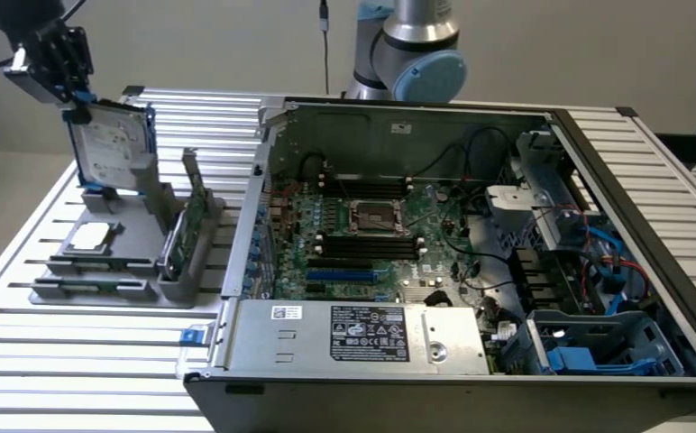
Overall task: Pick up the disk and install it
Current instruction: 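Pick up the disk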
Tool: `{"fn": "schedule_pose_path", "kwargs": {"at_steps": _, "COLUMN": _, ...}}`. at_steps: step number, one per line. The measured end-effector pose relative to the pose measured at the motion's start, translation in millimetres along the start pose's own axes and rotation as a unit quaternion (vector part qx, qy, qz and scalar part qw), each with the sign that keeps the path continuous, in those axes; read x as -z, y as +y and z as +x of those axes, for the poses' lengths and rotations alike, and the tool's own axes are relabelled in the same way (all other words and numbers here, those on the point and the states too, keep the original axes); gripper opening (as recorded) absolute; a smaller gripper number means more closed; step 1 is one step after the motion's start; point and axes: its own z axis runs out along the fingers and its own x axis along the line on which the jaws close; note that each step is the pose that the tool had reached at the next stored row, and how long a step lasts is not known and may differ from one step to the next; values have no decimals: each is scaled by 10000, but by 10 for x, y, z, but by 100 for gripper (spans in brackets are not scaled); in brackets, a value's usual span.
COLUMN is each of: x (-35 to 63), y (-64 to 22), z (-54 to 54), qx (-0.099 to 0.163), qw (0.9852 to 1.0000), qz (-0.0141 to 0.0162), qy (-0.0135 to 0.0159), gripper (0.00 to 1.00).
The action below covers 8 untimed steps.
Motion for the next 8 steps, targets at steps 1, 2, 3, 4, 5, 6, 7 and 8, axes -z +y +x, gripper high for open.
{"fn": "schedule_pose_path", "kwargs": {"at_steps": 1, "x": -8, "y": 2, "z": -1, "qx": 1, "qw": 10000, "qz": 1, "qy": 1, "gripper": 33}}
{"fn": "schedule_pose_path", "kwargs": {"at_steps": 2, "x": -18, "y": 3, "z": -1, "qx": 1, "qw": 10000, "qz": 3, "qy": 2, "gripper": 33}}
{"fn": "schedule_pose_path", "kwargs": {"at_steps": 3, "x": -30, "y": 5, "z": -1, "qx": 2, "qw": 10000, "qz": 4, "qy": 2, "gripper": 33}}
{"fn": "schedule_pose_path", "kwargs": {"at_steps": 4, "x": -41, "y": 7, "z": -2, "qx": 2, "qw": 10000, "qz": 6, "qy": 2, "gripper": 33}}
{"fn": "schedule_pose_path", "kwargs": {"at_steps": 5, "x": -50, "y": 10, "z": -2, "qx": 2, "qw": 10000, "qz": 3, "qy": 2, "gripper": 33}}
{"fn": "schedule_pose_path", "kwargs": {"at_steps": 6, "x": -60, "y": 14, "z": -3, "qx": 3, "qw": 10000, "qz": 4, "qy": 2, "gripper": 33}}
{"fn": "schedule_pose_path", "kwargs": {"at_steps": 7, "x": -70, "y": 17, "z": -4, "qx": 3, "qw": 10000, "qz": 6, "qy": 2, "gripper": 33}}
{"fn": "schedule_pose_path", "kwargs": {"at_steps": 8, "x": -80, "y": 22, "z": -4, "qx": 3, "qw": 10000, "qz": 7, "qy": 2, "gripper": 33}}
